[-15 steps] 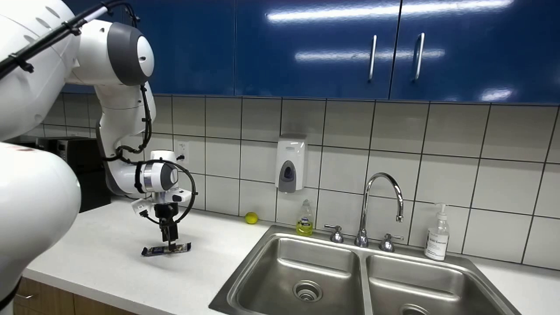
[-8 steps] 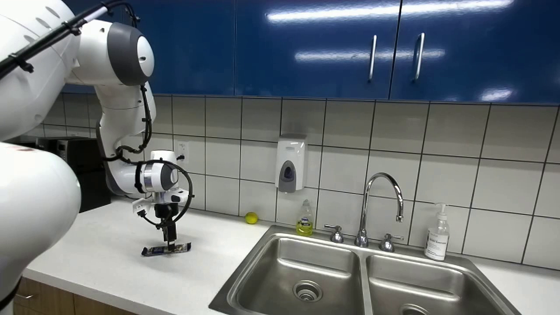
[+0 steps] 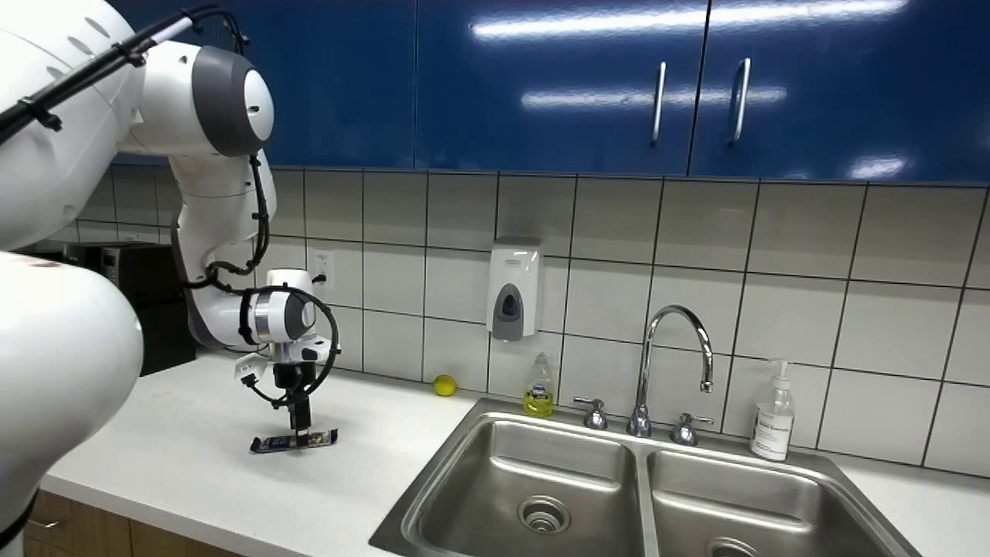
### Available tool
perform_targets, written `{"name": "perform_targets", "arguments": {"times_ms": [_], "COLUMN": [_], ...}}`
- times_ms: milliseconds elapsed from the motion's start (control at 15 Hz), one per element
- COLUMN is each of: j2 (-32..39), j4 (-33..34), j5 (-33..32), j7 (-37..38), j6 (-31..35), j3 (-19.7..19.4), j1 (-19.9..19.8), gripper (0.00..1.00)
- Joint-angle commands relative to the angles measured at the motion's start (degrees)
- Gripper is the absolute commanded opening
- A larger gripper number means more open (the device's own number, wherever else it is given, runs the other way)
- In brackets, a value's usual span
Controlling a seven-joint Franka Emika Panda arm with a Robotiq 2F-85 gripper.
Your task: Move the chocolate bar to the left sink
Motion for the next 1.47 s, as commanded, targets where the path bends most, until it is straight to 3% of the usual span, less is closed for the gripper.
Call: {"name": "perform_targets", "arguments": {"times_ms": [0, 1400], "j2": [1.39, 6.25], "j4": [1.81, 7.48], "j5": [0.28, 0.81], "j7": [1.69, 1.90], "j6": [0.02, -0.82], "j3": [0.03, 0.27], "j1": [-0.02, -0.12], "gripper": [1.00, 1.00]}}
